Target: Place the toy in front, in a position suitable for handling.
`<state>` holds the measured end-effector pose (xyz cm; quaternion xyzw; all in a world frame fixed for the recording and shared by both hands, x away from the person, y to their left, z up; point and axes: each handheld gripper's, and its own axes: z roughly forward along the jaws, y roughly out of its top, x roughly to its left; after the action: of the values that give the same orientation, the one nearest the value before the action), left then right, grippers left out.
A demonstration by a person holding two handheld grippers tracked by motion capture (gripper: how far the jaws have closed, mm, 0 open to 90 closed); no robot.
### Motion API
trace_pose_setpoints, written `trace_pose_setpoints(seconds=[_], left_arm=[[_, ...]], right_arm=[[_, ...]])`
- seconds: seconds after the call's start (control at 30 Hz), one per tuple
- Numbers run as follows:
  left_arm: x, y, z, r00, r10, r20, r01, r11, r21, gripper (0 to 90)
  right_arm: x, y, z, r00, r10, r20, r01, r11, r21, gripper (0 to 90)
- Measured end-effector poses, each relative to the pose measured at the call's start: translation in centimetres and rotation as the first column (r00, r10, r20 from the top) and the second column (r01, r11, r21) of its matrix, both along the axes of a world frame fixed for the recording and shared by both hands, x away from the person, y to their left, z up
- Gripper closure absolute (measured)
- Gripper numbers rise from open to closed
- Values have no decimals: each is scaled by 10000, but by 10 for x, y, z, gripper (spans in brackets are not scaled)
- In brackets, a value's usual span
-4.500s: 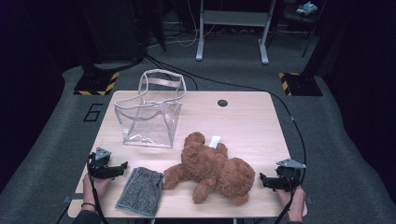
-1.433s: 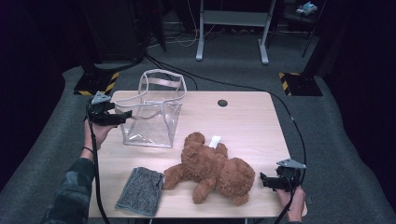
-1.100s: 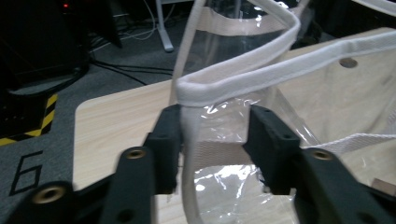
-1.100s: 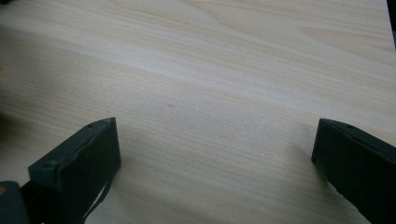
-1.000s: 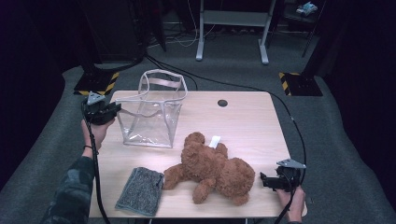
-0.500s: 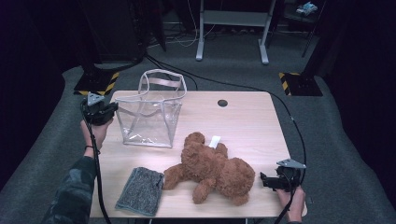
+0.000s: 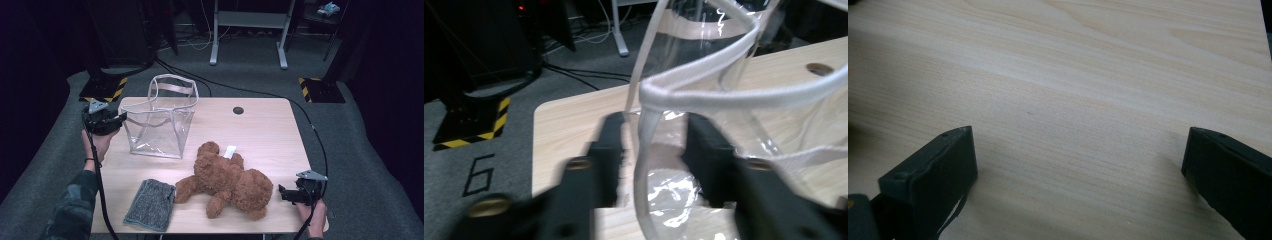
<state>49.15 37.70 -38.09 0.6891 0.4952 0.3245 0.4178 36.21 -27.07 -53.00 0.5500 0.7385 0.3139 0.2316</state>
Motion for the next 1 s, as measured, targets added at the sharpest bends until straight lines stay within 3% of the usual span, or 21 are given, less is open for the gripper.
trace_pose_setpoints(seconds=[0.03, 0.07, 0.1, 0.13, 0.27, 0.33, 0.43, 0.7, 0.8, 0.9, 1.0], left_arm=[[-2, -1, 9, 9999, -20, 149, 19, 9999, 102, 402], [-2, -1, 9, 9999, -20, 149, 19, 9999, 102, 382], [-3, -3, 16, 9996, -32, 267, 28, 9999, 147, 382], [-3, -5, 26, 9994, -105, 333, 98, 9997, 220, 325], [0, -11, 43, 9983, -157, 561, 141, 9995, 279, 299], [5, -15, 51, 9984, -297, 491, 283, 9992, 294, 294], [18, -29, 59, 9985, -511, 177, 498, 9963, 699, 286], [54, -68, 50, 9913, -919, -940, 1053, 9832, 1492, 282], [59, -75, 46, 9901, -954, -1029, 1111, 9809, 1598, 290], [65, -83, 43, 9866, -1025, -1267, 1246, 9755, 1812, 360], [72, -92, 38, 9845, -926, -1488, 1253, 9655, 2282, 414]], right_arm=[[0, 0, 0, 10000, 2, 1, -2, 10000, -2, 5], [0, 0, 0, 10000, 2, 1, -2, 10000, -2, 5], [0, 0, 0, 10000, 4, 2, -4, 10000, -4, 6], [0, 0, 0, 10000, -4, -2, 4, 10000, -2, 6], [0, 0, 0, 10000, 5, 4, -5, 10000, -3, 6], [0, 0, 0, 10000, 4, 3, -4, 10000, -1, 6], [0, 0, 0, 10000, 0, 5, 0, 10000, 7, 5], [0, 0, 0, 10000, 18, 2, -18, 10000, -1, 6], [0, 0, 0, 10000, 22, 2, -22, 10000, 3, 6], [0, 0, 0, 10000, 32, 4, -32, 10000, 7, 8], [0, 0, 0, 10000, 59, 22, -59, 10000, -1, 9]])
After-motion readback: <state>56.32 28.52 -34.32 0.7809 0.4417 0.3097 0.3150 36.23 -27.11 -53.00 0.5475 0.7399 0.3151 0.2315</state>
